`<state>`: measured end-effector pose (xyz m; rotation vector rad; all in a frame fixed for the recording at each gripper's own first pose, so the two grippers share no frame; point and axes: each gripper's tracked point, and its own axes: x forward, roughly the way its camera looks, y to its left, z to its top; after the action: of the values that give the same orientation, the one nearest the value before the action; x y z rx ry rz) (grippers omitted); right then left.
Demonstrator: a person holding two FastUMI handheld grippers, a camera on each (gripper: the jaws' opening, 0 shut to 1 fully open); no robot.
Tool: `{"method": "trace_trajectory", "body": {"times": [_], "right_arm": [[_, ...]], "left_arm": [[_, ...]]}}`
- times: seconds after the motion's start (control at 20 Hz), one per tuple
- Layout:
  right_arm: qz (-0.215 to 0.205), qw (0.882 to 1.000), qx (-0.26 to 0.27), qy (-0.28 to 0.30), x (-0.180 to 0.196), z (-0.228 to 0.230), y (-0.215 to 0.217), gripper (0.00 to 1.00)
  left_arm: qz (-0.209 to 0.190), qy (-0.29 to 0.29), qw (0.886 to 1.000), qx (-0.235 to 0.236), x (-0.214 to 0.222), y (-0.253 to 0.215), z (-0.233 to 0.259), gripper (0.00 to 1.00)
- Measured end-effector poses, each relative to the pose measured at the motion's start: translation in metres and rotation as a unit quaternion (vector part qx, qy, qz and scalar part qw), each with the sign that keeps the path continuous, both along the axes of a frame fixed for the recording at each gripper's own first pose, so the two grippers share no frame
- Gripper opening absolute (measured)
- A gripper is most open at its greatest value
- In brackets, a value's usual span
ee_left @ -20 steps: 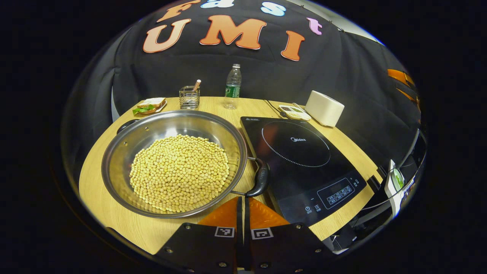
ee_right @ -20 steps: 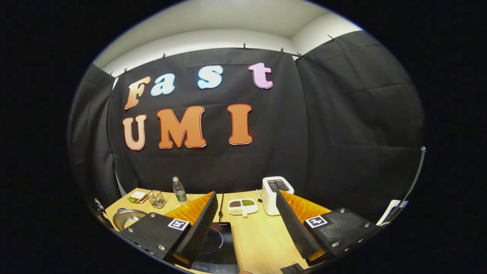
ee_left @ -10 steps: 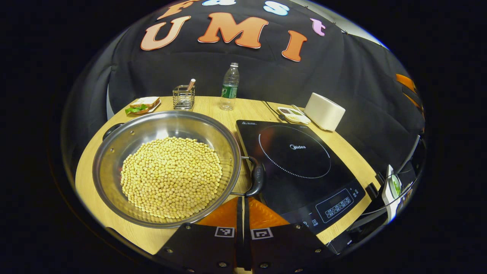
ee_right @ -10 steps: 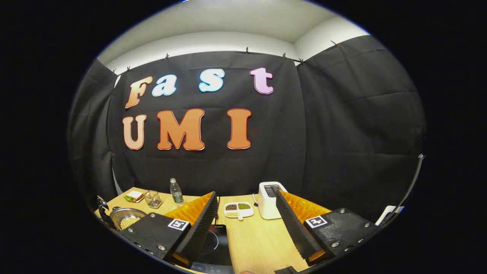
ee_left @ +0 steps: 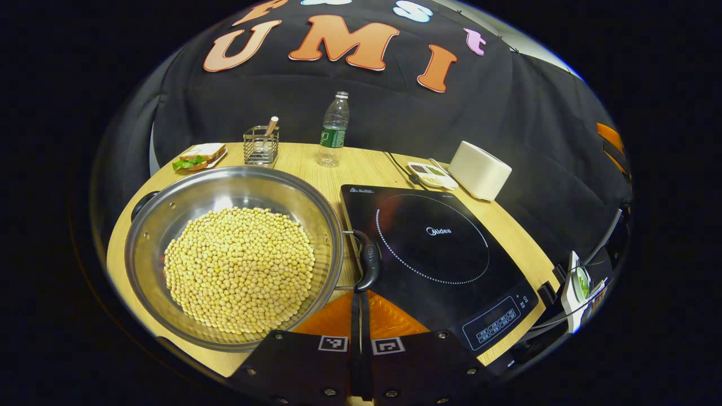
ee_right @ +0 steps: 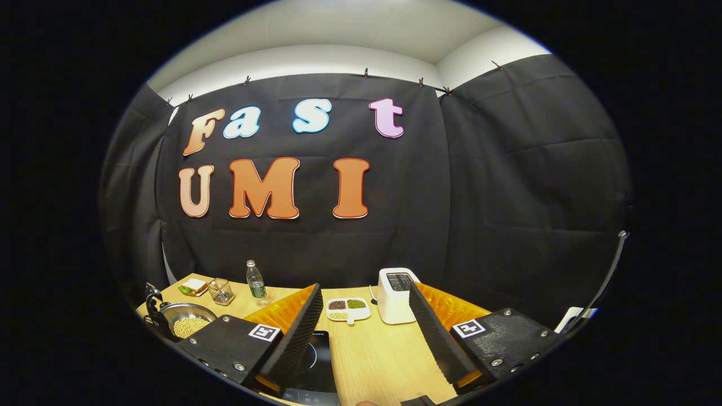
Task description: First push the handle of the pot to place it horizontally, then grasp the pot with both hands and set it on the induction cooktop.
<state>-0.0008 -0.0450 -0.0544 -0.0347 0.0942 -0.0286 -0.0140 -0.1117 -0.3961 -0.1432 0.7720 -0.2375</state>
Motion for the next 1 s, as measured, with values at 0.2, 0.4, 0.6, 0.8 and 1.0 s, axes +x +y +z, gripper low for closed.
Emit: {"method": "trace_trajectory", "body": {"times": [0.2,0.4,0.6,0.8,1.0], "right_arm": [[-0.007,1.000,-0.008,0.002,0.004,-0.004,-0.004,1.00],[-0.011,1.000,-0.008,0.004,0.006,-0.006,-0.004,0.95],[-0.012,1.000,-0.010,0.008,0.008,-0.011,0.001,0.95],[-0.014,1.000,-0.010,0.014,0.009,-0.018,0.006,0.95],[-0.014,1.000,-0.002,0.023,0.010,-0.029,0.020,0.95]], "left_arm": [[-0.005,-0.001,1.000,0.003,0.012,-0.004,-0.002,0.01],[-0.011,-0.002,1.000,0.011,0.020,-0.005,-0.003,0.01],[-0.016,-0.005,1.000,0.006,0.027,-0.007,-0.003,0.01],[-0.015,0.000,1.000,-0.009,0.033,-0.010,-0.004,0.01],[-0.029,-0.016,0.999,-0.011,0.028,-0.016,0.008,0.03]]}}
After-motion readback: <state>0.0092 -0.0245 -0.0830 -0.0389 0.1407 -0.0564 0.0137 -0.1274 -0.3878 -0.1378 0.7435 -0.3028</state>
